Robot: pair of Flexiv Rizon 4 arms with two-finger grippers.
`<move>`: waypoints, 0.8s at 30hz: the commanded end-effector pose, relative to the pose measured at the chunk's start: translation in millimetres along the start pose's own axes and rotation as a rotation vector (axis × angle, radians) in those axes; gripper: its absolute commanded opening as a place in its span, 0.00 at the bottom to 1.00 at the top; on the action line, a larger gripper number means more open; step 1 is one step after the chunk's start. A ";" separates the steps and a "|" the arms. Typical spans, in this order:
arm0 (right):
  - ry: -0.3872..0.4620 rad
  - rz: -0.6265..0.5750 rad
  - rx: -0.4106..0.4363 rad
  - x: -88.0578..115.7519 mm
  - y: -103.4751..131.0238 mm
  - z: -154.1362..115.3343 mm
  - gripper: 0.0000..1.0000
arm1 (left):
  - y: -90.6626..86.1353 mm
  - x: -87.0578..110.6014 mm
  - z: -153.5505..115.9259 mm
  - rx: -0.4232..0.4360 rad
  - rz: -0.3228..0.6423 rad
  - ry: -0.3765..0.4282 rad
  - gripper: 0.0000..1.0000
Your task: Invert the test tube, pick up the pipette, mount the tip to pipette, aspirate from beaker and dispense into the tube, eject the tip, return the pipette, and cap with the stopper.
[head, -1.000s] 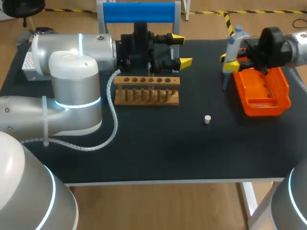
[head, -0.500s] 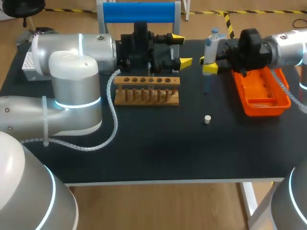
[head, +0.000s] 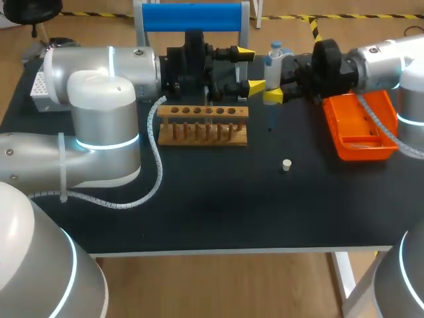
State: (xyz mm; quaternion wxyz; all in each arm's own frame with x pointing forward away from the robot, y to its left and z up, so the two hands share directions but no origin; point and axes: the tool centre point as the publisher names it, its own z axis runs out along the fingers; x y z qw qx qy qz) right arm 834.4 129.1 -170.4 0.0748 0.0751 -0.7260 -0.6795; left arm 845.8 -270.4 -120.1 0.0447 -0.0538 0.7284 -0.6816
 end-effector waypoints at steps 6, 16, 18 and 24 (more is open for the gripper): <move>0.004 -0.005 0.006 -4.2 2.4 19.1 0.00 | 0.6 -0.2 1.0 0.001 0.001 0.000 1.00; -0.026 -0.014 -0.011 -4.8 3.8 24.0 0.00 | 0.6 -0.2 1.0 0.001 0.001 0.000 0.74; -0.029 -0.014 -0.013 -5.2 4.6 23.9 0.00 | 0.6 -0.2 1.0 0.001 0.001 0.000 0.74; -0.032 -0.013 -0.017 -5.1 5.6 24.9 0.00 | 0.6 -0.2 1.0 0.001 0.001 0.000 0.50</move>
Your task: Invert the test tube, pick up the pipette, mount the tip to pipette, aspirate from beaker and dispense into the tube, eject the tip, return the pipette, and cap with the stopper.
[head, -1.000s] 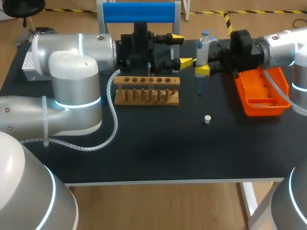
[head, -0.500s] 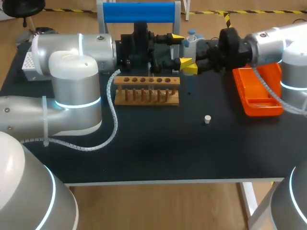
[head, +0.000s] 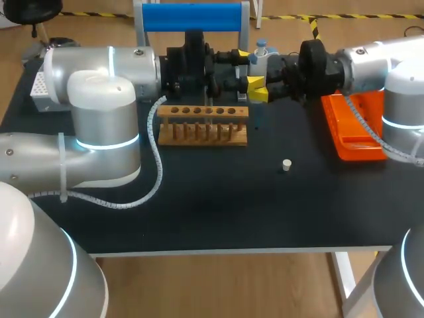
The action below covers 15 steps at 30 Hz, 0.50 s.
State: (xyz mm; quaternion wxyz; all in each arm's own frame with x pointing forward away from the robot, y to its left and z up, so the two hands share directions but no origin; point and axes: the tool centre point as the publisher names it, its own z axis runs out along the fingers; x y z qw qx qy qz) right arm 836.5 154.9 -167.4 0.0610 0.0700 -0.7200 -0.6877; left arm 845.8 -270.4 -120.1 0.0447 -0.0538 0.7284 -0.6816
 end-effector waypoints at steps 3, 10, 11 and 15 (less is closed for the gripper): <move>-0.004 0.005 0.001 2.8 0.5 1.5 0.00 | 0.6 -0.2 1.0 0.001 0.001 0.000 0.49; -0.002 0.001 0.005 4.8 0.8 4.8 0.00 | 0.6 -0.2 1.0 0.001 0.001 0.000 0.31; -0.001 0.000 0.005 5.5 1.2 5.5 0.00 | 0.6 -0.2 1.0 0.001 0.001 0.000 0.13; 0.003 0.002 0.003 6.2 1.5 6.6 0.00 | 0.6 -0.2 1.0 0.001 0.001 0.000 0.00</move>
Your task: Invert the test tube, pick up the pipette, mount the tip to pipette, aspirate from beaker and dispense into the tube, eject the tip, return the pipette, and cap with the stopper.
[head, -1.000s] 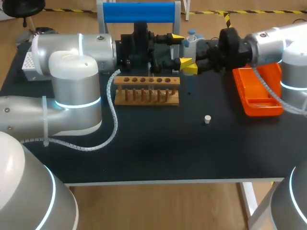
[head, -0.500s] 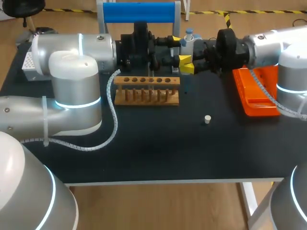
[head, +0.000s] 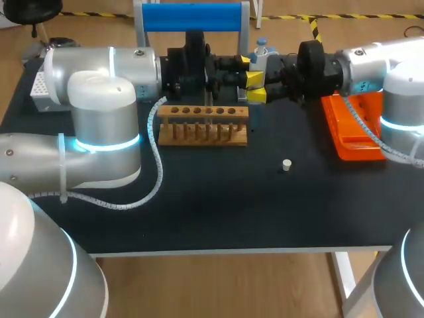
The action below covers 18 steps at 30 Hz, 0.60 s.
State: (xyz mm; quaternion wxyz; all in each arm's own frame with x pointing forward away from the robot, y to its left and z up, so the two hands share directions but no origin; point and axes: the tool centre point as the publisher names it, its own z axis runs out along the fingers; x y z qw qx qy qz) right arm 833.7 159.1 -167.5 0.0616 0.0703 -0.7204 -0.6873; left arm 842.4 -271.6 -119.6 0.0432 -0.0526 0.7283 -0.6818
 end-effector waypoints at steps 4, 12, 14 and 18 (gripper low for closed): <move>0.004 0.005 0.003 4.8 1.0 2.5 0.00 | 1.0 -3.7 0.3 0.001 0.001 -0.004 0.00; 0.005 0.011 0.011 5.8 -0.2 0.5 1.00 | 1.0 -3.7 0.3 0.001 0.001 -0.004 0.00; 0.003 0.013 0.010 5.8 -0.1 -0.6 1.00 | 1.0 -3.7 0.3 0.001 0.001 -0.004 0.00; 0.005 0.016 0.007 6.3 -1.1 -5.4 1.00 | 1.0 -3.7 0.3 0.001 0.001 -0.004 0.00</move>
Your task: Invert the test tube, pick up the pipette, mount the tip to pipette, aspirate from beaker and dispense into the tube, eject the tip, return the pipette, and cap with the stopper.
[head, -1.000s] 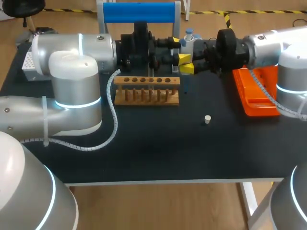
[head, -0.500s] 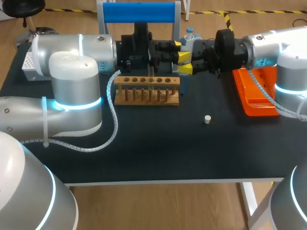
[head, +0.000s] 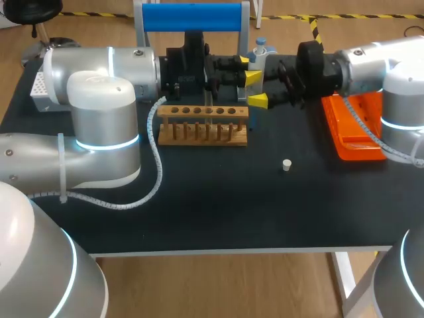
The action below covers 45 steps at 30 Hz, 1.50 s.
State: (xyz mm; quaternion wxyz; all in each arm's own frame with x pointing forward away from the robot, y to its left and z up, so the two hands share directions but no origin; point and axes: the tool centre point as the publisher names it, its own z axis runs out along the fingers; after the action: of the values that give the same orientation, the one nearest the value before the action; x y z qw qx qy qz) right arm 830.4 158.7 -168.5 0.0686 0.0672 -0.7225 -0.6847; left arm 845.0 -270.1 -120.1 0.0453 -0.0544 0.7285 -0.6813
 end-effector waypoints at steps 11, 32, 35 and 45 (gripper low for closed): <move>-0.006 0.010 -0.049 4.2 3.8 -53.2 1.00 | 0.5 -1.0 1.4 0.002 0.001 0.001 0.00; -0.254 0.058 0.073 -82.5 -4.0 -110.3 1.00 | 0.5 -1.0 1.4 0.002 0.001 0.001 0.00; -0.274 0.061 0.102 -97.2 -5.0 -105.3 1.00 | 0.5 -1.0 1.4 0.002 0.001 0.001 0.00; -0.317 0.051 0.176 -146.5 4.8 -73.9 1.00 | 0.5 -1.0 1.4 0.002 0.001 0.001 0.00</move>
State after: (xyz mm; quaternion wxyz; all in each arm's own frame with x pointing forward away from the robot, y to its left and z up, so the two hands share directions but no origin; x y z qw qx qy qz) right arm 973.8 99.4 -162.9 -0.0393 -0.0553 -0.7762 -0.6268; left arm 845.5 -270.4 -120.2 0.0450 -0.0541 0.7285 -0.6814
